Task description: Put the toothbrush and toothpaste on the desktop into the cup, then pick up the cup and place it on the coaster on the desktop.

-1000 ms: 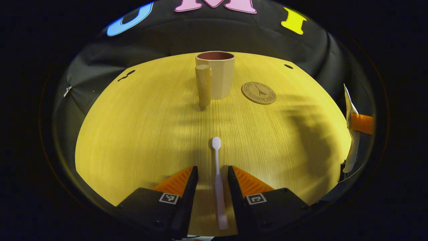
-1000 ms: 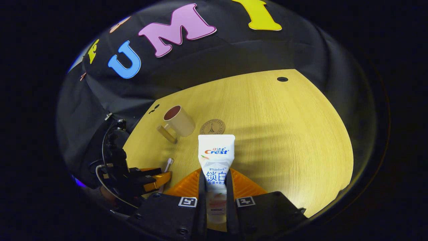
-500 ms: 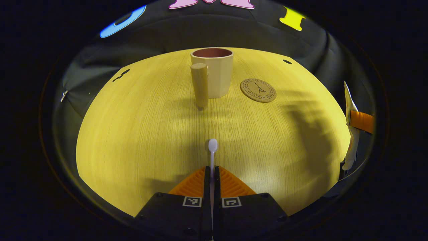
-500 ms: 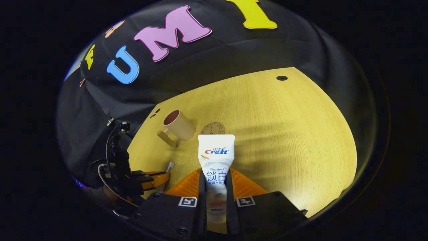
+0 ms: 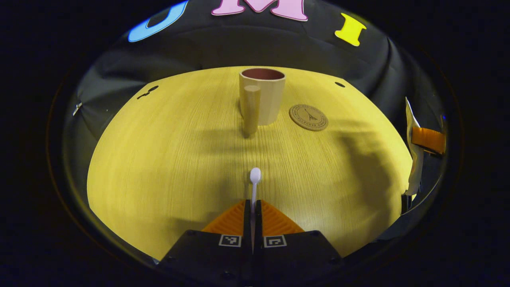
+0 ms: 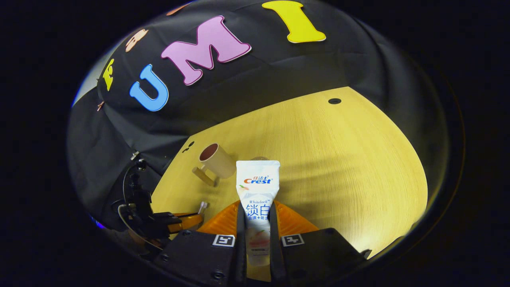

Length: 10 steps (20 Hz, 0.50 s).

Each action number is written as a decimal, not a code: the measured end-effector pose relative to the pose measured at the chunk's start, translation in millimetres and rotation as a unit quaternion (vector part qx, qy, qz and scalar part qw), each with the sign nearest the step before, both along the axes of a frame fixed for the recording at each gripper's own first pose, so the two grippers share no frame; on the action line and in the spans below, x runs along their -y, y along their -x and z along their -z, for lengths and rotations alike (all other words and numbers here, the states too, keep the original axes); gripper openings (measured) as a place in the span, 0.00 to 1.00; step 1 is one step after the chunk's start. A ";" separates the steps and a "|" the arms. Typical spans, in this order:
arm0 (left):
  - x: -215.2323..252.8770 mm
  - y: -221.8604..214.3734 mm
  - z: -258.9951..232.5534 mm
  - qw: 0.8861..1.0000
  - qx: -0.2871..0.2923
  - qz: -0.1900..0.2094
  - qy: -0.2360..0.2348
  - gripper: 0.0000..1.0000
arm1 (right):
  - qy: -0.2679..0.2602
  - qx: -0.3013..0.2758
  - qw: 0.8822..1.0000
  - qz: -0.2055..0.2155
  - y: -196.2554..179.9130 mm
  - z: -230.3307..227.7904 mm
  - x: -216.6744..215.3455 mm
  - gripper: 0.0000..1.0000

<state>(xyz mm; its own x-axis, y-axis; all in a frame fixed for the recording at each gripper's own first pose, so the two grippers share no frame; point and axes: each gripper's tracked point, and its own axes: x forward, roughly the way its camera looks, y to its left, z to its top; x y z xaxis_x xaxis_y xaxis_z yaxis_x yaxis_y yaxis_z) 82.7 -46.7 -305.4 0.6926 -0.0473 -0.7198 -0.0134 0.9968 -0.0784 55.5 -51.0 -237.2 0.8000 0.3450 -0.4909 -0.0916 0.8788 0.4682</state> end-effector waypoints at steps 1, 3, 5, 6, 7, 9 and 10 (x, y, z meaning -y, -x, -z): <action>-1.2 -0.2 -6.0 1.000 0.009 -0.002 0.007 0.06 | -0.001 0.004 1.000 0.001 1.6 -3.5 -1.4 0.27; -2.5 -0.4 -23.7 0.999 0.032 -0.004 0.021 0.06 | -0.002 0.017 1.000 0.000 -0.5 -14.5 -9.9 0.27; -2.2 -3.4 -42.1 0.998 0.058 -0.004 0.034 0.06 | 0.001 0.034 0.999 -0.001 -6.6 -28.5 -18.5 0.27; -1.5 -4.2 -51.8 0.997 0.071 -0.003 0.041 0.06 | 0.001 0.044 0.999 -0.001 -10.2 -35.4 -22.3 0.27; -2.8 -2.7 -61.9 0.995 0.083 -0.002 0.045 0.06 | 0.001 0.054 0.999 -0.001 -13.3 -43.2 -26.8 0.27; -5.7 -1.2 -81.0 0.992 0.111 0.003 0.052 0.06 | 0.003 0.074 0.997 0.000 -19.8 -58.6 -36.4 0.27; -7.0 0.7 -90.3 0.991 0.123 0.005 0.054 0.06 | 0.003 0.082 0.997 0.000 -23.7 -65.5 -40.5 0.27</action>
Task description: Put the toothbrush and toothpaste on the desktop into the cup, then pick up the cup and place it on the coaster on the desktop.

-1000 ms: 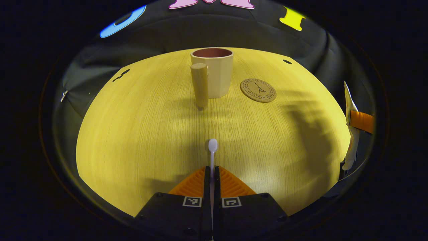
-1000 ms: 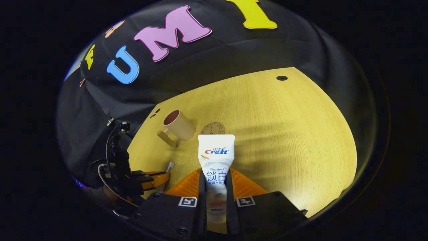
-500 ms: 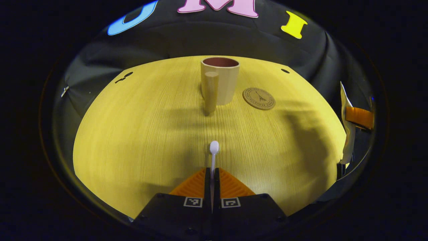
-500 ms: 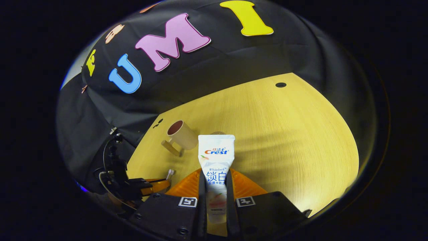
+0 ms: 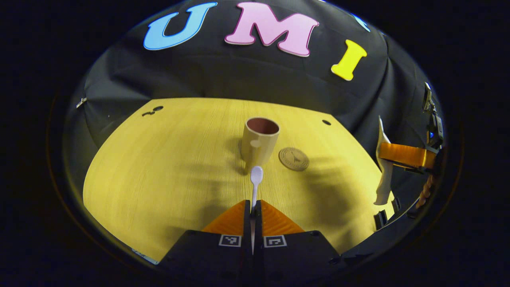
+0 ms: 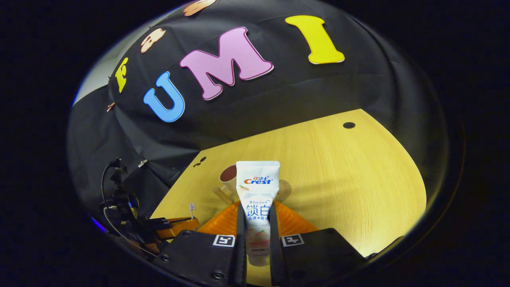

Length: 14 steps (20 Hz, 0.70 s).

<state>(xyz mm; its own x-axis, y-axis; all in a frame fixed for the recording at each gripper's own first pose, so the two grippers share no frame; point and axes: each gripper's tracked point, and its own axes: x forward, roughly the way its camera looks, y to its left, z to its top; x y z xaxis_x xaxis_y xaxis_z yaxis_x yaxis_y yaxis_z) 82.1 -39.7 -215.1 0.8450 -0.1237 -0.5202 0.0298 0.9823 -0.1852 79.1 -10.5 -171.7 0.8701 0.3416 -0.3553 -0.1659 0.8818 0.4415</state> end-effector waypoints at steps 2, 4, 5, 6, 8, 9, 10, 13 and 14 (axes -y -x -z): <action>-4.5 3.9 -18.1 1.000 0.021 0.004 0.004 0.06 | -0.006 0.019 1.000 0.000 -11.2 -17.8 -10.7 0.27; -9.0 8.5 -38.7 0.999 0.042 0.005 0.012 0.06 | -0.014 0.044 0.999 0.001 -26.7 -39.4 -22.4 0.27; -10.5 10.0 -48.4 0.998 0.053 0.006 0.016 0.06 | -0.017 0.057 0.998 -0.001 -35.1 -48.3 -29.2 0.27; -14.0 11.9 -59.2 0.998 0.065 0.007 0.018 0.06 | -0.022 0.070 0.997 -0.003 -45.2 -58.0 -35.8 0.27; -19.9 15.3 -77.2 0.996 0.088 0.012 0.021 0.06 | -0.035 0.097 0.995 -0.004 -66.5 -75.2 -49.6 0.27; -22.3 17.7 -80.8 0.995 0.096 0.014 0.022 0.06 | -0.040 0.112 0.993 -0.004 -78.8 -82.8 -56.1 0.27; -25.2 19.7 -86.2 0.994 0.102 0.014 0.026 0.06 | -0.043 0.125 0.991 -0.003 -91.1 -88.0 -61.7 0.27; -33.8 21.8 -90.9 0.992 0.117 0.008 0.038 0.06 | -0.046 0.160 0.986 -0.004 -127.9 -96.1 -80.6 0.27; -38.1 22.5 -92.1 0.992 0.122 0.006 0.038 0.06 | -0.049 0.169 0.984 -0.004 -139.3 -94.9 -86.5 0.27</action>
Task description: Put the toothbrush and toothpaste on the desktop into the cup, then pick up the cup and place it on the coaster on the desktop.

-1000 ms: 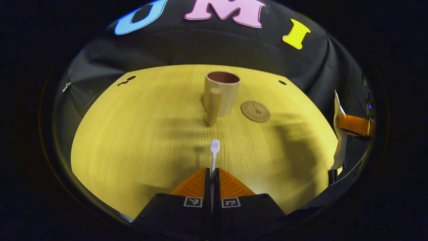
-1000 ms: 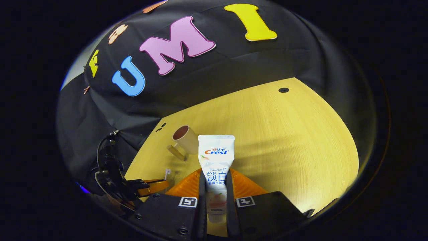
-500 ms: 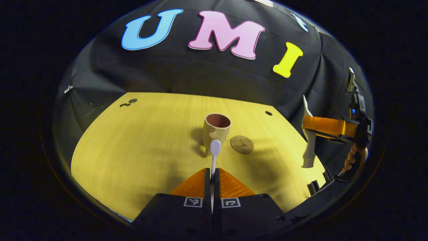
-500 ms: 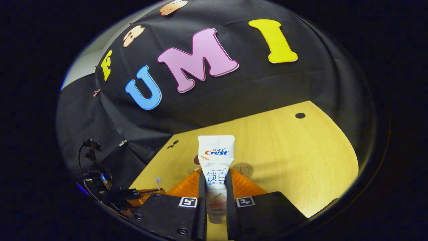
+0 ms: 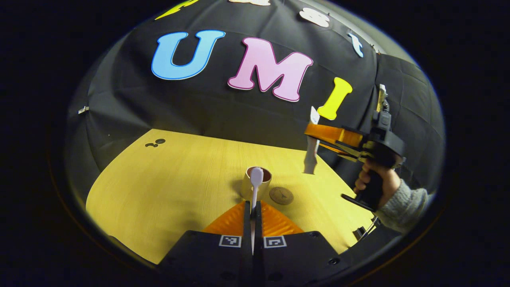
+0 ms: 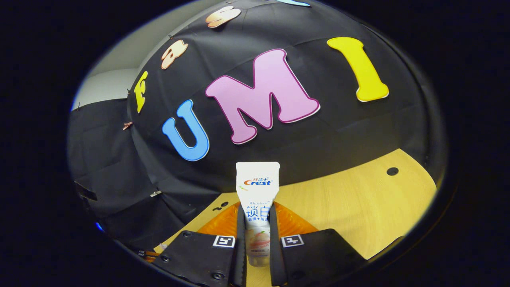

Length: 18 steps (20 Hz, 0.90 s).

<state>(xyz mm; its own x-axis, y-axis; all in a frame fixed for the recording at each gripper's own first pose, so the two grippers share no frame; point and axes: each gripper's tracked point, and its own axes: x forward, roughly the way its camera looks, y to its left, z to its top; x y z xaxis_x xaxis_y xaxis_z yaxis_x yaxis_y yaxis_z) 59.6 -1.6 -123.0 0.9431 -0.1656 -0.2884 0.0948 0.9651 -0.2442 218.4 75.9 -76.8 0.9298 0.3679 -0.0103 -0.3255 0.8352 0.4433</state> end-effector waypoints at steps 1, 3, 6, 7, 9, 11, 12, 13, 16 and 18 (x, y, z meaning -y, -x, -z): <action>-3.4 0.7 -0.1 1.000 0.007 -0.002 0.002 0.06 | -0.002 0.007 1.000 0.000 -12.4 3.1 -6.5 0.27; -6.2 -2.6 -2.2 1.000 0.022 -0.004 0.006 0.06 | 0.002 0.012 1.000 -0.003 -32.2 17.1 -19.9 0.27; -9.9 -4.8 0.3 0.999 0.036 -0.007 0.014 0.06 | 0.016 0.019 1.000 -0.007 -53.8 40.5 -35.3 0.27; -10.0 -6.5 0.7 0.999 0.041 -0.007 0.017 0.06 | 0.020 0.021 1.000 -0.008 -60.3 46.6 -40.1 0.27; -12.3 -11.0 2.1 0.999 0.051 -0.008 0.018 0.06 | 0.029 0.023 0.999 -0.011 -71.4 62.1 -46.7 0.27; -12.3 -17.0 5.2 0.998 0.056 -0.012 0.021 0.06 | 0.035 0.015 0.999 -0.012 -77.3 81.2 -51.6 0.27; -13.6 -17.6 6.6 0.998 0.058 -0.015 0.024 0.06 | 0.037 0.011 0.999 -0.013 -79.0 90.2 -53.0 0.27; -13.2 -19.4 9.8 0.998 0.058 -0.017 0.028 0.06 | 0.041 0.009 0.999 -0.015 -80.2 98.3 -53.6 0.27; -13.5 -20.1 18.8 0.998 0.054 -0.021 0.038 0.06 | 0.059 0.002 0.998 -0.020 -77.8 116.7 -56.3 0.27; -11.1 -21.9 21.9 0.998 0.053 -0.022 0.038 0.06 | 0.070 -0.002 0.997 -0.029 -73.8 125.1 -61.0 0.28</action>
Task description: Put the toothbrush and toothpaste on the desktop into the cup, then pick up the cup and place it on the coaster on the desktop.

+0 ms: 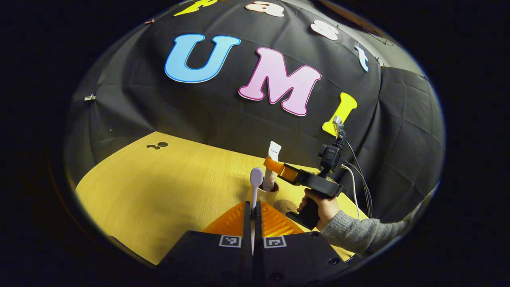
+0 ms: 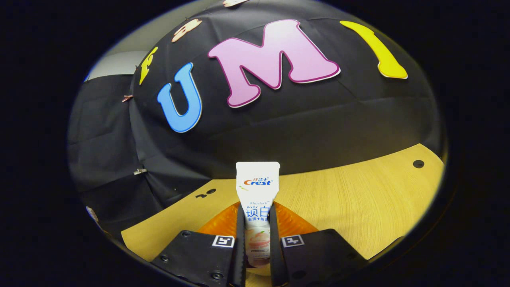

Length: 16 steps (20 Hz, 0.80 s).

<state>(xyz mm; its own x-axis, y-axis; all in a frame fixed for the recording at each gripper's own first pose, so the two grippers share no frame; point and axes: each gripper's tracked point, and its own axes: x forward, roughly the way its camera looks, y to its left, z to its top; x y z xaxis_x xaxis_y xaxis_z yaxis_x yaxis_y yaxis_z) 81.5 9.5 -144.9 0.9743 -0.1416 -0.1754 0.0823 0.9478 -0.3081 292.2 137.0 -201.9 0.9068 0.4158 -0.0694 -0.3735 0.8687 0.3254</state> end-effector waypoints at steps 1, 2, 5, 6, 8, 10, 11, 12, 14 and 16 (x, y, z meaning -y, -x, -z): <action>0.6 -3.4 1.6 1.000 -0.001 -0.001 0.000 0.06 | 0.005 -0.002 1.000 -0.005 2.3 4.9 -1.5 0.29; 0.0 -3.6 2.7 1.000 0.000 -0.002 0.001 0.06 | 0.011 -0.003 1.000 -0.007 4.5 8.0 -3.3 0.30; 1.2 -7.5 3.1 1.000 0.001 -0.005 0.002 0.06 | 0.035 -0.006 0.999 -0.012 8.0 18.4 -6.6 0.34; 2.2 -9.1 1.9 1.000 0.003 -0.004 0.002 0.06 | 0.040 -0.007 0.999 -0.015 10.0 20.9 -7.0 0.35; 3.5 -10.4 1.0 1.000 0.004 -0.003 0.002 0.06 | 0.043 -0.009 0.999 -0.019 13.3 23.4 -8.8 0.40; 6.0 -16.8 -3.0 1.000 0.008 -0.001 0.004 0.06 | 0.045 -0.007 0.999 -0.022 15.8 22.6 -9.4 0.46; 8.7 -19.9 -4.2 1.000 0.010 0.000 0.006 0.06 | 0.045 -0.008 0.999 -0.022 16.3 22.0 -7.9 0.43; 11.5 -23.3 -6.9 1.000 0.013 0.002 0.008 0.06 | 0.040 -0.010 0.999 -0.021 17.1 20.1 -6.4 0.56; 16.7 -32.2 -13.8 1.000 0.021 0.006 0.011 0.06 | 0.021 -0.007 1.000 -0.020 19.1 10.9 -3.2 0.63; 21.5 -43.1 -23.5 0.999 0.033 0.009 0.016 0.06 | -0.002 0.000 1.000 -0.015 22.3 -4.7 4.1 0.67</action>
